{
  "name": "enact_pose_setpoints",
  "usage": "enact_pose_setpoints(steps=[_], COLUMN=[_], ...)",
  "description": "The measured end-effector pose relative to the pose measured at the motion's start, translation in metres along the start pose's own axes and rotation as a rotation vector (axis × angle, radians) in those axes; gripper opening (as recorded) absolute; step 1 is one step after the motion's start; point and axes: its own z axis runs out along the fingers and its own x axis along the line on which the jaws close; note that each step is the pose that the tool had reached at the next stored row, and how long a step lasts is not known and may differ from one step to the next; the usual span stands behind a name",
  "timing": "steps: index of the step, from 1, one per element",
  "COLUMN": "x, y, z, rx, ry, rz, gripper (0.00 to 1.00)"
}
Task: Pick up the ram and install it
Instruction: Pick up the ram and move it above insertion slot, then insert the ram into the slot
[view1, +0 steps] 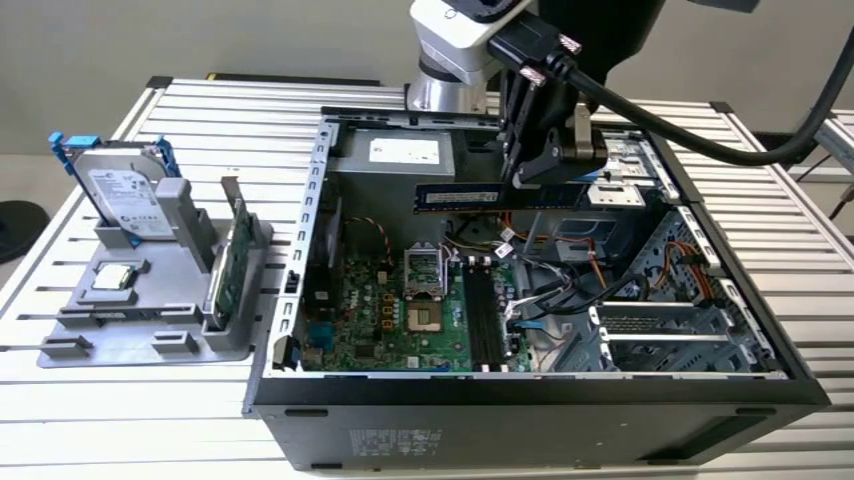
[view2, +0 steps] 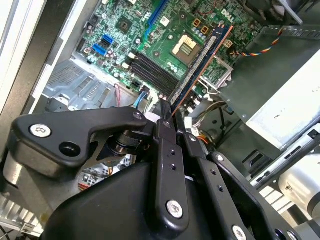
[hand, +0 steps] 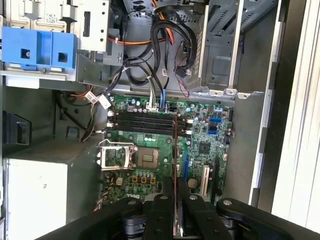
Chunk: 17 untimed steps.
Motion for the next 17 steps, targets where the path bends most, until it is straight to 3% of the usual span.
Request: enact_pose_setpoints(steps=[5,17], x=[0.0027,0.0194], y=[0.0002,0.002], z=[0.0004,0.0009], rx=[-0.0003,-0.0007], ry=[0.0001,0.0], rz=[0.0,0.0], gripper=[0.0,0.0])
